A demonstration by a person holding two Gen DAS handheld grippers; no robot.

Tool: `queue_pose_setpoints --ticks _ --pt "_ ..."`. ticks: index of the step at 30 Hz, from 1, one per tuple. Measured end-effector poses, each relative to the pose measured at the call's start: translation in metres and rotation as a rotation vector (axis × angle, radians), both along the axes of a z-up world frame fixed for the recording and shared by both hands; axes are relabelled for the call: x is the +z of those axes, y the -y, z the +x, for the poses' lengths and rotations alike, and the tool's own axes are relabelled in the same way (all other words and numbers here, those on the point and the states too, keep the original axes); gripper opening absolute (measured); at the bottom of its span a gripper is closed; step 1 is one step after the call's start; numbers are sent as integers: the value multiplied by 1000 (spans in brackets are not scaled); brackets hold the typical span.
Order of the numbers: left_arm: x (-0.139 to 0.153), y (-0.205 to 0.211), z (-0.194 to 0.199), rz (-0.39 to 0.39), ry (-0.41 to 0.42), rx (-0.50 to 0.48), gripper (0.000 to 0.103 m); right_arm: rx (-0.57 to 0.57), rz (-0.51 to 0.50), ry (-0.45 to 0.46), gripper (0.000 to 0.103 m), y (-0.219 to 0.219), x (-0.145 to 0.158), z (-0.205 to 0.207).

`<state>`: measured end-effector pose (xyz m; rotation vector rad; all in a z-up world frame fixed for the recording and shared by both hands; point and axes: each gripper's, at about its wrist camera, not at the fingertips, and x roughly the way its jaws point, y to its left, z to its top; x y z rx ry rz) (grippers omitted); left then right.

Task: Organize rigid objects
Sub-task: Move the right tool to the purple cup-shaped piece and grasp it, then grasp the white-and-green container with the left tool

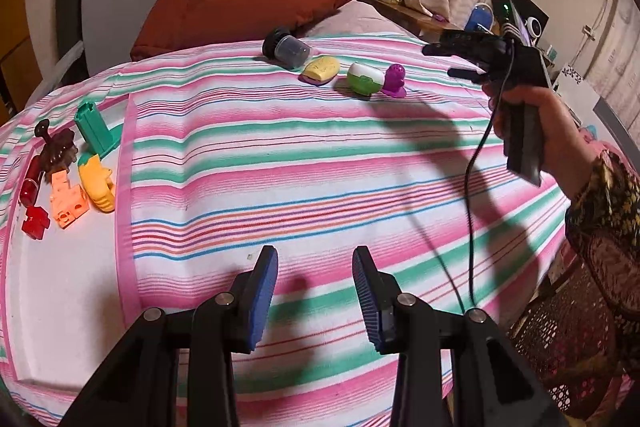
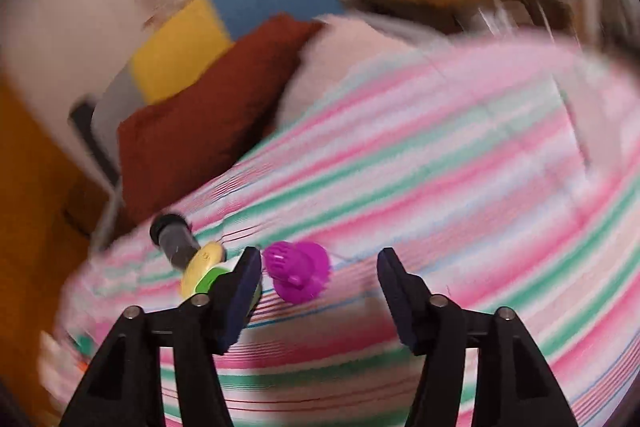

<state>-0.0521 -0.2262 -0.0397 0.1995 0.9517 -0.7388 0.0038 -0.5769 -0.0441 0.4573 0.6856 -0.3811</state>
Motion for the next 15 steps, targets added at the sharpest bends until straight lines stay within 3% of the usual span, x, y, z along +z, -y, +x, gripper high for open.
queue_pose_setpoints --ticks 1,4,8,12,15 --pt "0 0 1 -2 0 2 39 58 -94 -17 67 -16 1 11" --pt "1 2 4 -4 0 9 39 129 -199 -106 66 -32 -16 31" --pt "1 5 7 4 0 16 39 127 -119 -159 56 -17 -41 46" --pt "-4 12 12 11 -10 20 39 155 -71 -135 35 -9 -48 50" --pt "-7 22 16 19 -18 15 39 152 -24 -126 34 -6 -49 50"
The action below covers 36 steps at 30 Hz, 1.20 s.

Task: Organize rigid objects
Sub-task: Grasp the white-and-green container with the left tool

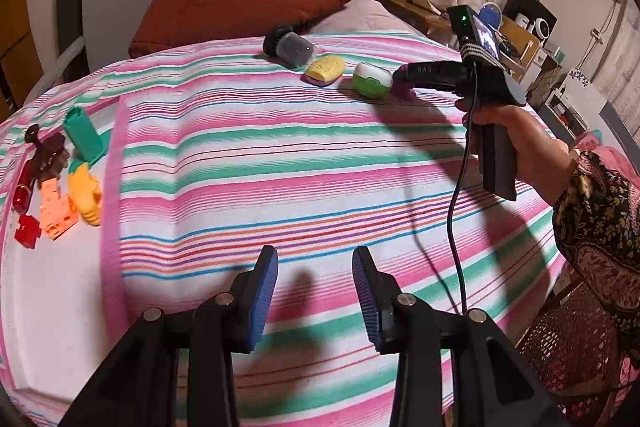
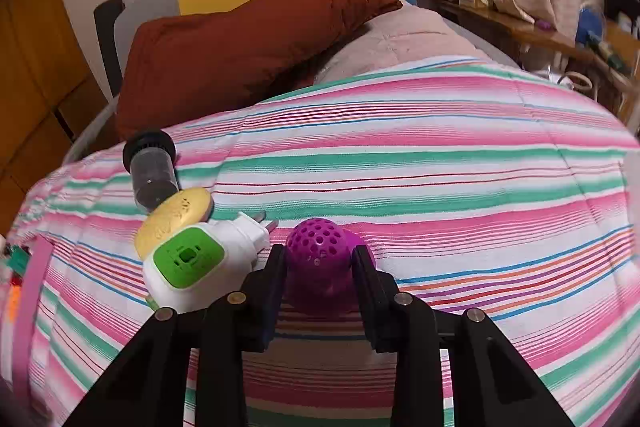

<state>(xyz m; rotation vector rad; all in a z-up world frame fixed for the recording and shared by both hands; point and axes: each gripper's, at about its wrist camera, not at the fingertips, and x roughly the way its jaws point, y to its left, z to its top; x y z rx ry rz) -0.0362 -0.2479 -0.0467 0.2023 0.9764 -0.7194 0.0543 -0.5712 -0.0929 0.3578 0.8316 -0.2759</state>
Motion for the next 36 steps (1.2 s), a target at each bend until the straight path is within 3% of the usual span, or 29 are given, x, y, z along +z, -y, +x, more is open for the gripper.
queue_pose_setpoints --ticks 3,8,11,14,23,25,29,32,35,36 --pt "1 14 3 1 9 -19 39 -32 23 -28 34 4 5 -4" --pt "6 49 18 6 40 -42 39 -166 72 -176 34 16 10 -28" --pt "9 77 32 3 50 -55 39 -213 165 -168 34 24 17 -56" --pt "12 110 47 4 73 -65 40 -237 160 -186 34 25 17 -69" --pt "2 205 85 177 256 -142 44 -226 203 -200 34 27 8 -63" --pt "-4 214 94 202 248 -150 47 -227 211 -201 34 27 8 -62" --pt "-11 224 100 178 232 -198 56 -238 246 -191 34 35 10 -68" --pt "-20 231 104 223 237 -189 63 -244 271 -189 35 38 9 -71" --pt "-30 236 114 223 178 -191 61 -246 277 -191 36 38 7 -70" --pt "-34 236 118 210 148 -182 55 -246 275 -192 36 38 7 -70"
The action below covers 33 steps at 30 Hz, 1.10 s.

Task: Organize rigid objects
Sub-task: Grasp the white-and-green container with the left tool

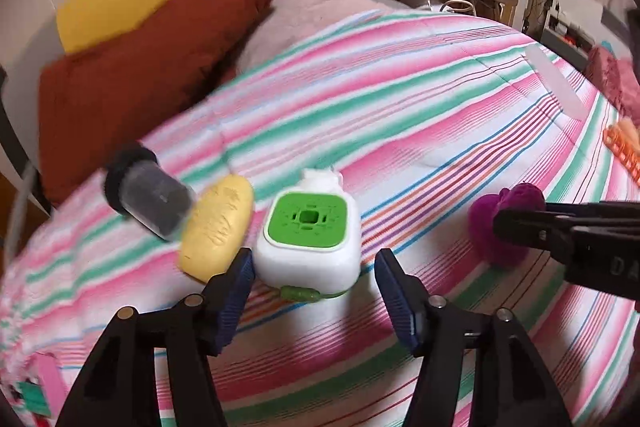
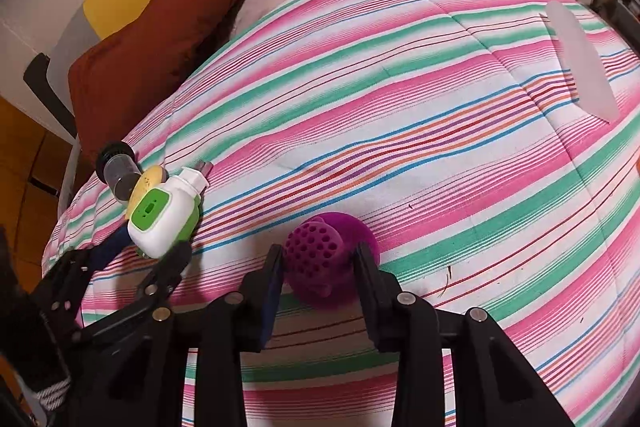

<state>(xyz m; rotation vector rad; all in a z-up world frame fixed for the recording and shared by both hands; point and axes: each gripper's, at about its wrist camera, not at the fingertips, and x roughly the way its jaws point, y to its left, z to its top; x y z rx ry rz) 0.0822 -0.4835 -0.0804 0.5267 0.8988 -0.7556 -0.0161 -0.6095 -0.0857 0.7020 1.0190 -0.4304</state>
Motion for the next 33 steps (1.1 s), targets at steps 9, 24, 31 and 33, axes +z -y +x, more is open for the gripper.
queue_pose_setpoints --ticks 9,24,31,33 --pt "11 -34 0 -174 -162 27 52 -6 12 6 36 1 0 1" --pt "-12 -142 -1 -539 -702 343 52 -1 6 5 37 0 -1 2" --pt "4 -140 -15 -434 -517 290 54 5 -1 0 37 0 -1 2" --pt "5 -135 -20 -402 -493 279 54 3 0 0 37 0 -1 2"
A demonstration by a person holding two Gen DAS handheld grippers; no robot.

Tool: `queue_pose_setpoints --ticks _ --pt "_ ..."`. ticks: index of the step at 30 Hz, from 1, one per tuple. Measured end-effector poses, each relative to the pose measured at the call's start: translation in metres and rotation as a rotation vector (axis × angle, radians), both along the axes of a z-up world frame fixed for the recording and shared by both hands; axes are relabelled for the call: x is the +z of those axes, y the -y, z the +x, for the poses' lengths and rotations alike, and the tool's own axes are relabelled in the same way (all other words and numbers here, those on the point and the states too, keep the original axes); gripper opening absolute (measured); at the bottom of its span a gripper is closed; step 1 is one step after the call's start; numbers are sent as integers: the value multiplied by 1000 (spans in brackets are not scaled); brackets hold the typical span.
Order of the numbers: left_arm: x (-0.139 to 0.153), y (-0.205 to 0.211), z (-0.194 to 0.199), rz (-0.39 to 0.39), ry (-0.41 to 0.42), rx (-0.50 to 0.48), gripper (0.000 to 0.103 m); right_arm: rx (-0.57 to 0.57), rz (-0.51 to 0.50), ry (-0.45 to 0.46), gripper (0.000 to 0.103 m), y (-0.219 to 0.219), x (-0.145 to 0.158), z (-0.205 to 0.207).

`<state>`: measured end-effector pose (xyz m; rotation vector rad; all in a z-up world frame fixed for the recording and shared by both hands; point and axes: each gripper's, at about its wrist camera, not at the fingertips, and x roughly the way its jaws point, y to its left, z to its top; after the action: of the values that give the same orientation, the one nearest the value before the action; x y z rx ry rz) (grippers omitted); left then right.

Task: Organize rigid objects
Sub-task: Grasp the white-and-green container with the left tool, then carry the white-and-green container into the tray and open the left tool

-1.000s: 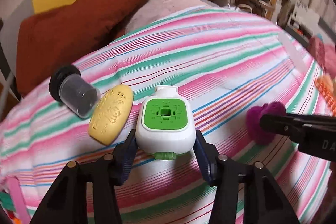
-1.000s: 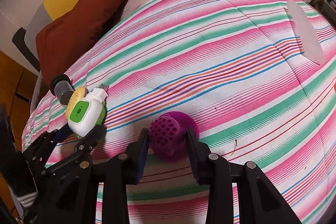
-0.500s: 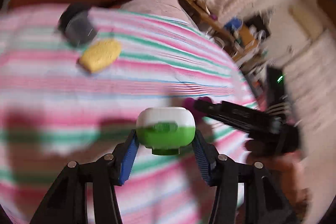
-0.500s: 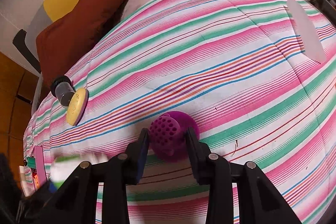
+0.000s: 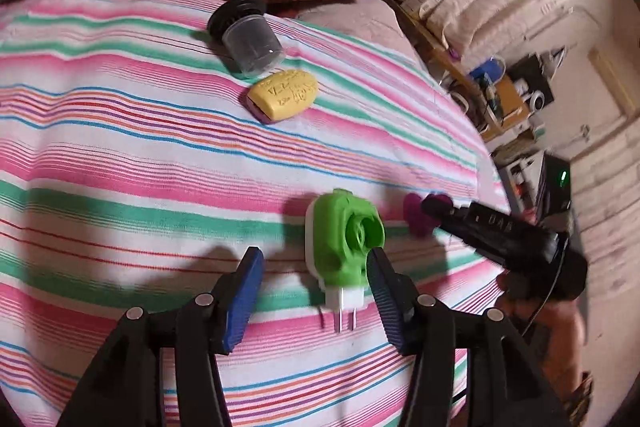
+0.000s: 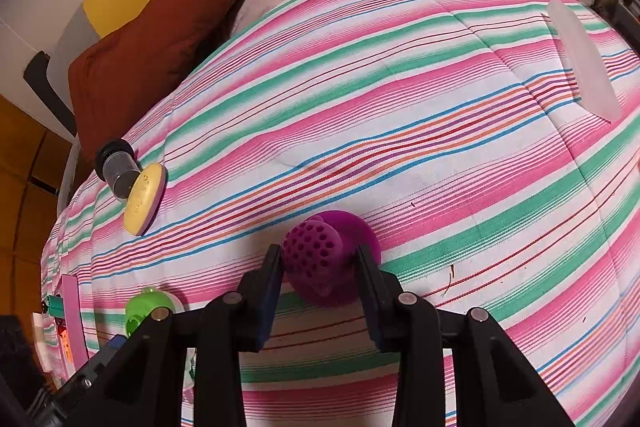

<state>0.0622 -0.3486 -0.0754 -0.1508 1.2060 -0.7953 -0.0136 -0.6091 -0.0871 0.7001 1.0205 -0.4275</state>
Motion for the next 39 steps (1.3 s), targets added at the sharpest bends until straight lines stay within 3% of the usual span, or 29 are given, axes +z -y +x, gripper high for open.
queue_pose_setpoints --ticks 2,5,12,13,15,19,30,33,36,39 --pt "0 9 -3 18 18 -15 55 1 0 0 37 0 0 0" --pt "5 25 -14 48 72 -38 66 0 -2 0 37 0 0 0" --pt "6 60 -18 194 265 -61 66 12 -28 -15 37 -2 -2 2" --pt "1 64 -18 237 290 -63 65 15 -31 -16 37 -2 -2 2" --pt "-2 64 -18 239 307 -76 53 17 -29 -13 37 -2 -2 2" --pt "-4 61 -22 229 350 -90 53 30 -43 -19 37 -3 -1 4" --pt "-3 54 -26 260 415 -109 53 62 -74 -33 37 -9 -2 9" --pt "-3 49 -23 239 389 -91 54 67 -84 -33 36 -11 -2 11" --pt "-15 52 -16 279 314 -102 53 83 -99 -30 36 -16 -1 14" --pt "-15 46 -21 264 343 -113 53 98 -101 -24 36 -19 0 15"
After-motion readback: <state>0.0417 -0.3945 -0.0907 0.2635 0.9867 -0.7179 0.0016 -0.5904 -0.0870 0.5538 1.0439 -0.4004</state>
